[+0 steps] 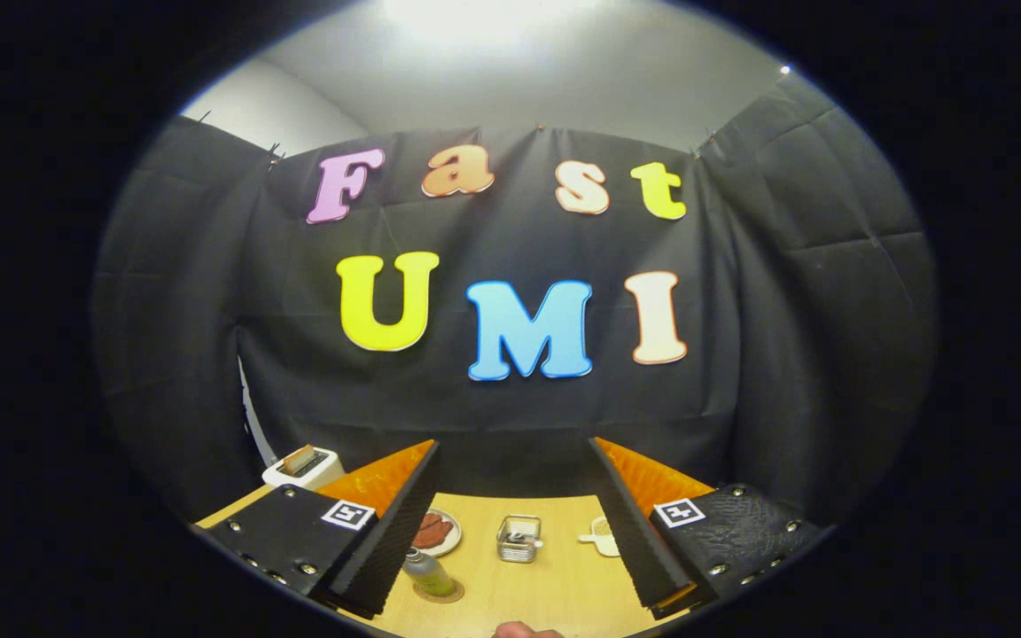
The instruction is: Take the bottle from table, then pour the juice into the cup, finally place the bottle on the coaster
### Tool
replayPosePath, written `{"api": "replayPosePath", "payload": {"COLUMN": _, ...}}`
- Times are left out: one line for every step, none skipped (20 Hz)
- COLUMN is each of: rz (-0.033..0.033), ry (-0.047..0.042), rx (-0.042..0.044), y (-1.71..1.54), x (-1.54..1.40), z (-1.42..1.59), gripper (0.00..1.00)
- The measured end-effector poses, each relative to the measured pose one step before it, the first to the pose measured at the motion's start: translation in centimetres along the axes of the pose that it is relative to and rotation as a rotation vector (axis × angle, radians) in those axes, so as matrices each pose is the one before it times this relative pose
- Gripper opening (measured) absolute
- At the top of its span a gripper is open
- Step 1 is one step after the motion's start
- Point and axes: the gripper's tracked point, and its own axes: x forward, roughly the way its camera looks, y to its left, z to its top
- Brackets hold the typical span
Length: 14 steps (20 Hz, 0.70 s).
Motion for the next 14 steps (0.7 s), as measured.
{"api": "replayPosePath", "payload": {"rz": -0.00511, "ry": -0.0113, "rx": -0.00345, "y": -0.754, "x": -0.684, "z": 1.242, "gripper": 0.99}}
{"api": "replayPosePath", "payload": {"rz": -0.00202, "ry": 0.00088, "rx": -0.00644, "y": -0.556, "x": -0.494, "z": 0.819, "gripper": 0.99}}
{"api": "replayPosePath", "payload": {"rz": -0.00312, "ry": 0.00894, "rx": -0.00296, "y": -0.595, "x": -0.524, "z": 0.402, "gripper": 0.99}}
{"api": "replayPosePath", "payload": {"rz": 0.00671, "ry": 0.01148, "rx": 0.00237, "y": -0.268, "x": -0.393, "z": 0.272, "gripper": 0.99}}
{"api": "replayPosePath", "payload": {"rz": 0.00687, "ry": -0.0047, "rx": 0.01394, "y": -0.111, "x": -0.231, "z": 0.518, "gripper": 0.99}}
{"api": "replayPosePath", "payload": {"rz": 0.0061, "ry": -0.0074, "rx": 0.01197, "y": -0.266, "x": -0.069, "z": 0.514, "gripper": 0.99}}
{"api": "replayPosePath", "payload": {"rz": 0.00091, "ry": -0.00304, "rx": 0.00784, "y": -0.325, "x": -0.125, "z": 0.166, "gripper": 0.99}}
{"api": "replayPosePath", "payload": {"rz": 0.00281, "ry": 0.00047, "rx": 0.00535, "y": -0.359, "x": -0.102, "z": -0.138, "gripper": 0.99}}
{"api": "replayPosePath", "payload": {"rz": 0.00663, "ry": -0.00126, "rx": 0.00462, "y": -0.253, "x": -0.095, "z": -0.044, "gripper": 0.99}}
{"api": "replayPosePath", "payload": {"rz": 0.00685, "ry": 0.00173, "rx": 0.0018, "y": -0.136, "x": 0.048, "z": -0.073, "gripper": 0.99}}
{"api": "replayPosePath", "payload": {"rz": 0.0058, "ry": 0.00248, "rx": -0.00357, "y": -0.29, "x": 0.062, "z": -0.1, "gripper": 0.99}}
{"api": "replayPosePath", "payload": {"rz": 0.00435, "ry": 0.00379, "rx": -0.00346, "y": -0.283, "x": 0.023, "z": -0.189, "gripper": 0.99}}
{"api": "replayPosePath", "payload": {"rz": 0.00744, "ry": 0.00436, "rx": -0.00008, "y": -0.187, "x": 0.123, "z": -0.251, "gripper": 0.99}}
{"api": "replayPosePath", "payload": {"rz": 0.00259, "ry": 0.005, "rx": 0.00169, "y": -0.203, "x": 0.114, "z": -0.306, "gripper": 0.99}}
